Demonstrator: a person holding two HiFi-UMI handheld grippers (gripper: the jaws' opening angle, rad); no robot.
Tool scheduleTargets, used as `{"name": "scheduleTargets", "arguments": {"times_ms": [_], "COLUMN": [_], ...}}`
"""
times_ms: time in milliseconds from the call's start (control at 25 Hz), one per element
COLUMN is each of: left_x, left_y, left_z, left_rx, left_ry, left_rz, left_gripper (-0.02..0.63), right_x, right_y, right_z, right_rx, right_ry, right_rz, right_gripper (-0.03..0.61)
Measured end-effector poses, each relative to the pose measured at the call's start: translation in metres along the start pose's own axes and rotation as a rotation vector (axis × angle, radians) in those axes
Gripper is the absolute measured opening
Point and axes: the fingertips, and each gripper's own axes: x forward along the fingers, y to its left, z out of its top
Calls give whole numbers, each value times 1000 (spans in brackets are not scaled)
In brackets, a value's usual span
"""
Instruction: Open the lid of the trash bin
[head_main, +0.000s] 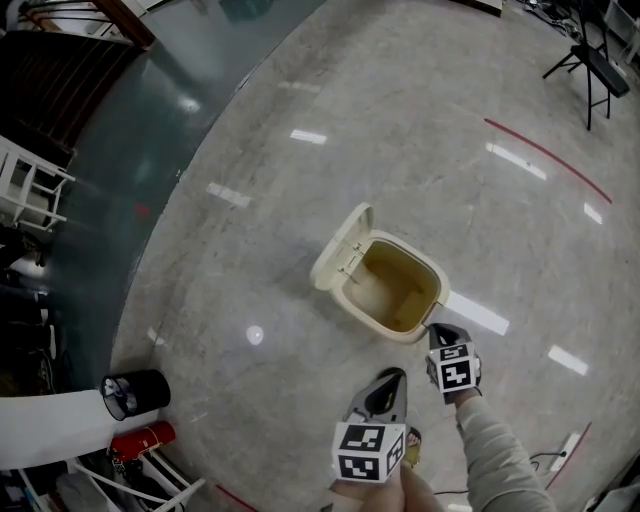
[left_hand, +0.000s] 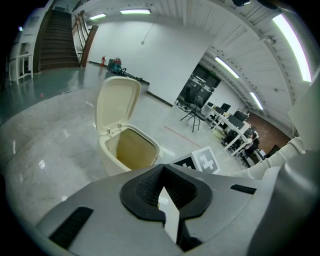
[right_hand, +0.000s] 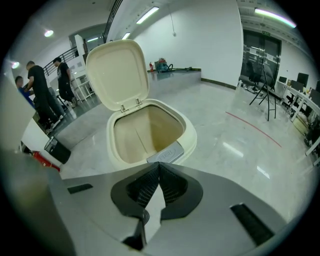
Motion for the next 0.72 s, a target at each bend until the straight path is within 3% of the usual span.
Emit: {"name": "scheduleTargets", "arguments": {"times_ms": [360, 720], "left_x": [-7, -39], "left_y": [-6, -28], "left_z": [6, 7], "left_rx": [20, 54], "left_ry": [-20, -14], "left_rz": [9, 19], "left_gripper": [3, 3], "right_x": [-42, -126], "right_y": [19, 40], "right_z": [2, -3], "right_rx": [64, 99], "right_ry": [-82, -145], "right_rz": [41, 36], "right_gripper": [4, 5]}}
